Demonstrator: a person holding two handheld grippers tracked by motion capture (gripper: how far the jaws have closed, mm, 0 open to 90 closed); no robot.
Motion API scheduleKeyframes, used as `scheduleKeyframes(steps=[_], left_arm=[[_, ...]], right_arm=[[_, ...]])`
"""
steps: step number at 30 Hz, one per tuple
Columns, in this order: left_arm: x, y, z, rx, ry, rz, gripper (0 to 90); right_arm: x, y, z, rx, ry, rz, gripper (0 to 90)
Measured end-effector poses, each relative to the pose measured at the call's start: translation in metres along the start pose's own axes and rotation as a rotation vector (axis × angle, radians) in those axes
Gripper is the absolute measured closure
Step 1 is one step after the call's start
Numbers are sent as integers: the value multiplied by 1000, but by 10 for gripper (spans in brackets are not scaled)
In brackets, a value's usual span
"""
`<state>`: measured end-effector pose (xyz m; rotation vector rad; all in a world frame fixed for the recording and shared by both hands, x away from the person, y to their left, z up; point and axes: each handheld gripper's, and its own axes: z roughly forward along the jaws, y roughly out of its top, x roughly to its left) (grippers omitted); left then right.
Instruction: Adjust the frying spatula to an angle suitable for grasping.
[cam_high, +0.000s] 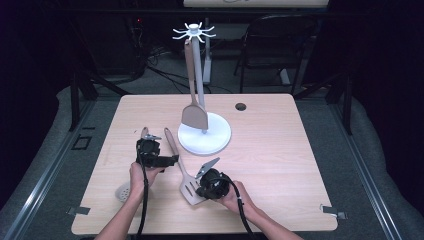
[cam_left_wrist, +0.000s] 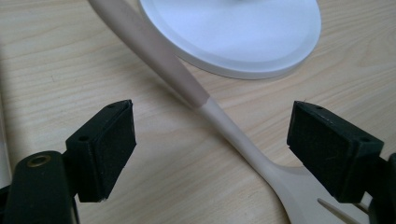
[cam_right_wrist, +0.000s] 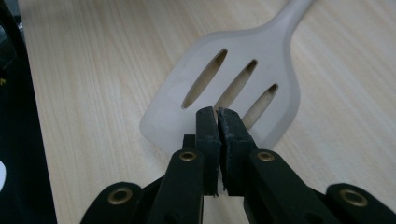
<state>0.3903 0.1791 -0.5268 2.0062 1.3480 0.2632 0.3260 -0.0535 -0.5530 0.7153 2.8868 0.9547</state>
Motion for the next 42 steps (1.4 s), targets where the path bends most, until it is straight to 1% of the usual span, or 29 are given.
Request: scheduleKeyframes(steps=[1, 2, 3, 5, 6, 7, 10, 11, 15, 17, 19, 21, 22, 23, 25, 27, 28, 29, 30, 34, 35, 36, 38, 40, 41, 42], left_arm=[[0, 0, 1, 6, -4, 0, 159], [-1, 0, 2, 13, -5, 1, 161], [-1, -1, 4, 17, -8, 0, 164], [-2, 0, 7, 25, -6, 4, 169], [-2, 0, 8, 32, -4, 9, 173], [-3, 0, 10, 36, 1, 14, 176], [-1, 2, 18, 51, 1, 4, 199], [0, 2, 22, 63, 2, -2, 206], [4, 4, 27, 79, -1, -16, 244], [8, 5, 30, 75, -12, -39, 271], [10, 7, 32, 78, -21, -47, 295], [10, 8, 34, 75, -19, -47, 326], [10, 9, 37, 81, -16, -54, 341], [11, 10, 39, 88, -28, -61, 350], [10, 10, 42, 88, -19, -60, 369], [11, 11, 45, 92, -39, -77, 390], [11, 11, 46, 93, -36, -82, 406], [10, 11, 47, 94, -27, -83, 416], [10, 11, 48, 93, -29, -85, 435], [11, 10, 47, 89, -16, -94, 518], [12, 10, 47, 86, -26, -104, 544], [13, 9, 46, 85, -38, -111, 550], [14, 9, 46, 82, -38, -113, 559], [13, 9, 42, 65, -55, -115, 570], [12, 10, 41, 54, -62, -121, 578], [12, 10, 39, 47, -71, -123, 588]], right_arm=[[1, -1, 3, -1, 3, 1, 893], [2, -2, 5, 16, -5, -10, 900], [3, -3, 7, 19, -10, -13, 900], [1, -4, 7, 16, -3, -13, 900], [0, -4, 6, 28, -8, -18, 900], [1, -5, 7, 13, 2, -4, 900], [2, -5, 7, 8, -5, -11, 900], [2, -5, 7, 7, -7, -12, 900], [2, -6, 7, 5, -3, -13, 900], [0, -6, 7, 8, 2, -13, 900], [0, -6, 6, 14, 6, -3, 900], [0, -6, 6, 13, 7, -2, 900], [0, -5, 6, 21, 2, -6, 900], [0, -6, 7, 5, 9, 2, 900], [0, -6, 7, 9, 7, -2, 900], [0, -6, 7, 10, 7, -3, 900], [0, -5, 6, 21, 2, -5, 900], [0, -5, 6, 20, 2, -5, 900], [0, -6, 6, 12, 6, 1, 900], [0, -6, 6, 14, 5, -1, 900], [0, -5, 6, 16, 5, -3, 900], [0, -5, 6, 15, 6, -2, 900], [0, -5, 7, 14, 5, -4, 900], [0, -5, 6, 20, 3, -6, 900], [1, -6, 7, 7, 8, 7, 900], [0, -5, 6, 15, 6, 0, 900]])
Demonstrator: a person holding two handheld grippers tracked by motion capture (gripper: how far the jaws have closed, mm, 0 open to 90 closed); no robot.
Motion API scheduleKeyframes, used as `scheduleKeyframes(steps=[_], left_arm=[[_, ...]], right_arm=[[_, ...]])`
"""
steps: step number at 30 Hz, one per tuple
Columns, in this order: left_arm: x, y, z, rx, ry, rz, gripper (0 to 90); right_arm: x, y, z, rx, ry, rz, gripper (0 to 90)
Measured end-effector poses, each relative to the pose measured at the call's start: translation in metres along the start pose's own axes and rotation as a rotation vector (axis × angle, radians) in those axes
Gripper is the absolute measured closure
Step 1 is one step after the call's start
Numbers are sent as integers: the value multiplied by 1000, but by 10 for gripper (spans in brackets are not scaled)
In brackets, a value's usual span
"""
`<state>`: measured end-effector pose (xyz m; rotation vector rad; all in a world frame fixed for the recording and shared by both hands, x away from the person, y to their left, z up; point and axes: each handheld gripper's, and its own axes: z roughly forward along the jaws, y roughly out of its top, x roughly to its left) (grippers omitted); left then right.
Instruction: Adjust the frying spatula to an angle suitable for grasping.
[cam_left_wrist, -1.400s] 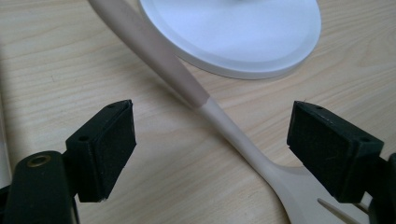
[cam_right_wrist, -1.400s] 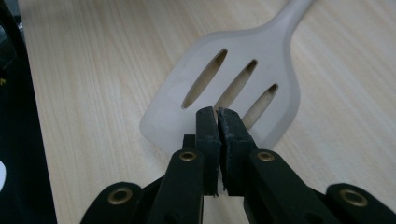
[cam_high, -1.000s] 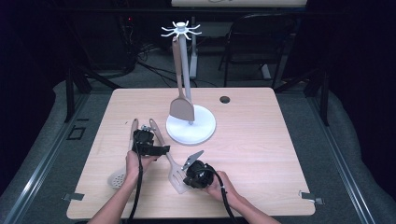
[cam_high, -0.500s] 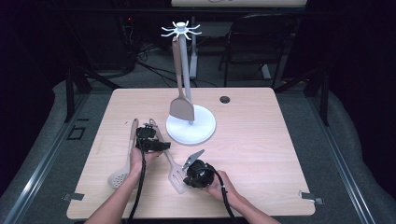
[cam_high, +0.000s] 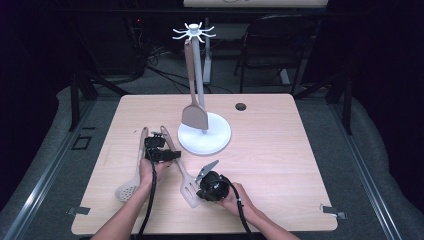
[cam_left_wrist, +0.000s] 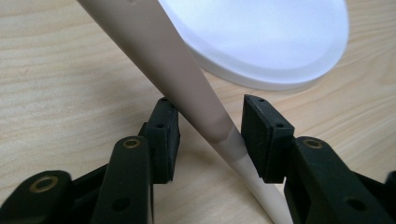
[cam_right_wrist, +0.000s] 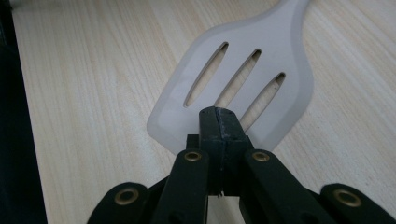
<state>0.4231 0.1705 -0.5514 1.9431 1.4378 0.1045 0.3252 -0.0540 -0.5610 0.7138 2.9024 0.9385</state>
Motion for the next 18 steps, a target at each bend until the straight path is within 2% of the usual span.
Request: scheduleKeyframes(steps=[6, 8, 12, 13, 18], left_arm=[[-7, 0, -12, -71, -48, -14, 639], [-8, 0, -17, -89, -70, -19, 652], [-11, 0, -24, -122, -108, -23, 676], [-12, 0, -26, -127, -115, -23, 683], [-19, 0, -34, -159, -137, -2, 701]], right_arm=[[-1, 0, -2, 4, 10, 11, 900], [-1, -1, -1, -9, 12, 12, 900], [-2, 1, -4, 18, 15, 15, 900], [-2, 0, -4, 5, 26, 27, 897], [-2, 1, -5, 7, 37, 40, 847]])
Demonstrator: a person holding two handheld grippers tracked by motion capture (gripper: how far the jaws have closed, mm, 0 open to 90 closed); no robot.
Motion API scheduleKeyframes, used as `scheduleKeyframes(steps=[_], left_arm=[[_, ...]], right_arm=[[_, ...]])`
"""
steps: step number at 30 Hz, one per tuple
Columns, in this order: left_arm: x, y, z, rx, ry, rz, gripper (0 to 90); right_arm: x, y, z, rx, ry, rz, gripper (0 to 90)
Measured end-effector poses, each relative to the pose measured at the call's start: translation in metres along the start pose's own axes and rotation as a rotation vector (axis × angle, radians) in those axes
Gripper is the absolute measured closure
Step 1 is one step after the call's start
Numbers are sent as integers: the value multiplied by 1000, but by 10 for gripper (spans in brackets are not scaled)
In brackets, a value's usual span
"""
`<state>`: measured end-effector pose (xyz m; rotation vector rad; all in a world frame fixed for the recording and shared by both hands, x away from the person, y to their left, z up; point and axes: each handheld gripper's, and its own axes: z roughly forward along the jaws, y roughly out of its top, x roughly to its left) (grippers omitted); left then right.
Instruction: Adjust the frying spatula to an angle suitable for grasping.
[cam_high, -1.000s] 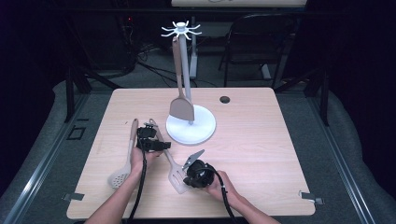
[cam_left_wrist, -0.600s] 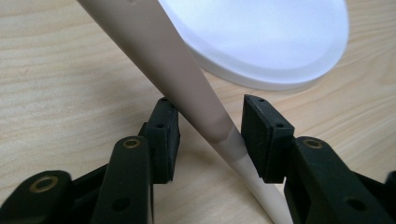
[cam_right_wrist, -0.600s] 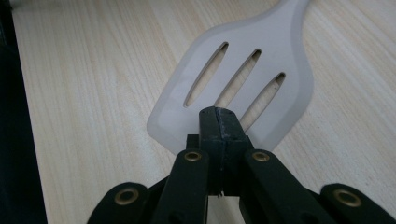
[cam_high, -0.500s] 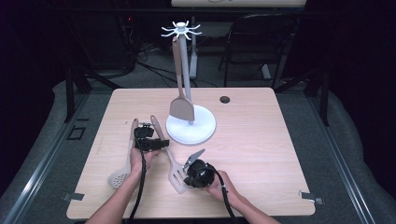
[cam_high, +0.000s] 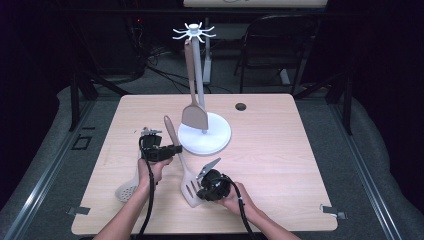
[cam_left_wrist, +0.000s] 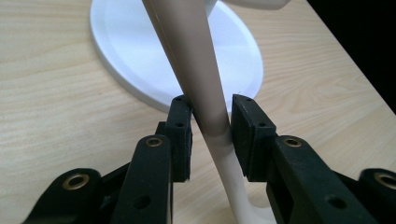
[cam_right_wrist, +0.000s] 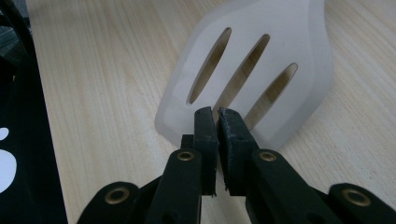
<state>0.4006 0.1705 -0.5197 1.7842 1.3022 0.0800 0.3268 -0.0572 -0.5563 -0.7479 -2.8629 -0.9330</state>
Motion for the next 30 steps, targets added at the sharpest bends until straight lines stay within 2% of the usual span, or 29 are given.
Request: scheduleKeyframes(steps=[2, 5, 10, 14, 18, 21, 24, 26, 30], left_arm=[[-2, 0, -2, -10, -7, 10, 706], [-5, 1, -4, -23, -20, 14, 715], [-9, 2, -8, -36, -43, 22, 726], [-12, 2, -10, -48, -57, 26, 733], [-14, 2, -13, -55, -68, 36, 738], [-16, 1, -16, -64, -81, 41, 742], [-18, 1, -19, -69, -91, 50, 746], [-19, 1, -21, -73, -109, 40, 747], [-17, 1, -23, -70, -138, 51, 749]], right_arm=[[0, 0, 0, -8, 8, 7, 823], [1, 1, -2, -28, -4, 0, 768], [-5, 1, -11, -72, -49, 29, 690], [-11, 0, -13, -73, -72, 70, 614], [-14, -2, -10, -69, -55, 102, 540], [-15, -2, -8, -56, -67, 116, 497], [-17, -3, -5, -40, -57, 140, 504], [-19, -3, -5, -30, -45, 135, 547], [-19, -4, -7, -41, -48, 126, 589]])
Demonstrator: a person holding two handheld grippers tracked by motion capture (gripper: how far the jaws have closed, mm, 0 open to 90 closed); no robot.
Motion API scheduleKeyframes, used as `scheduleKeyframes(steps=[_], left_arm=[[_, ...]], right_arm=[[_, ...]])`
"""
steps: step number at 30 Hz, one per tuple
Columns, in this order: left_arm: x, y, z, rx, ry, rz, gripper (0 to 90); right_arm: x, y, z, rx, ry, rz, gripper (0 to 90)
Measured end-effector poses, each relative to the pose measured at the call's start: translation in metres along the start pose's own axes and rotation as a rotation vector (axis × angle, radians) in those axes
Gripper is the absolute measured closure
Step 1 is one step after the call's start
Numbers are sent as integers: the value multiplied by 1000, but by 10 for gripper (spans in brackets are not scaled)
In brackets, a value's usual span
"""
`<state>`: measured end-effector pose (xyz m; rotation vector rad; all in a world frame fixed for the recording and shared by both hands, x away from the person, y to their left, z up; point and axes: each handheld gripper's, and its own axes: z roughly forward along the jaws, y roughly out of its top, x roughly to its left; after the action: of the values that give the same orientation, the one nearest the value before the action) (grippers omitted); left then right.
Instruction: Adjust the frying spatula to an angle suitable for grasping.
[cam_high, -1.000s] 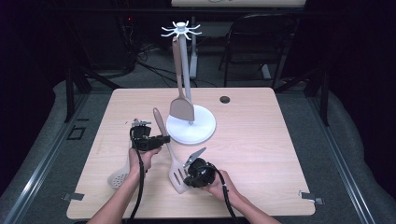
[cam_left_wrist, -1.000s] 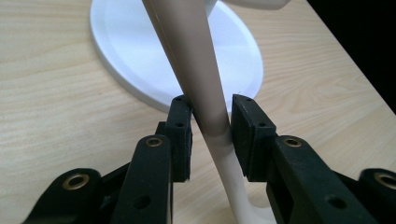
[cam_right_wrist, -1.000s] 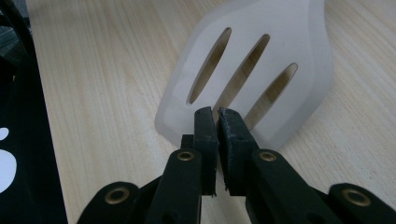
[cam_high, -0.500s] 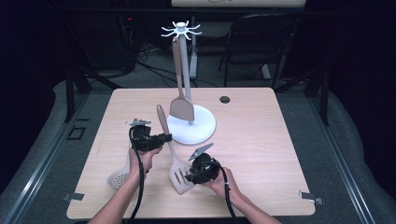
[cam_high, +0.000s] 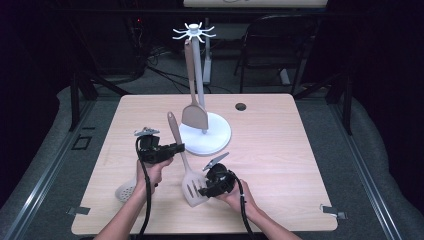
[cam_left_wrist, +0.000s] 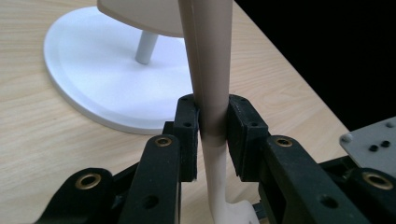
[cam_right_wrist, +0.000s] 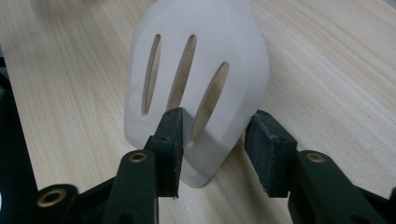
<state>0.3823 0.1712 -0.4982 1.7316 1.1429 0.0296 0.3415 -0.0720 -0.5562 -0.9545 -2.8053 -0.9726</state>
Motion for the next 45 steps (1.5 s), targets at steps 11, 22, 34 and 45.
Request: scheduleKeyframes(steps=[11, 22, 34, 45], left_arm=[[0, -4, 4, 7, -25, 11, 744], [-3, -8, 9, 3, -3, 2, 757], [-10, -4, 12, -12, -29, 19, 773], [-13, 3, 9, -21, -30, 59, 776]], right_arm=[[0, 0, -2, -7, -20, -12, 622], [0, -1, -2, -13, -17, -6, 623], [-6, -2, -13, -19, -41, 11, 307], [-21, -6, -41, -33, -101, 25, 141]])
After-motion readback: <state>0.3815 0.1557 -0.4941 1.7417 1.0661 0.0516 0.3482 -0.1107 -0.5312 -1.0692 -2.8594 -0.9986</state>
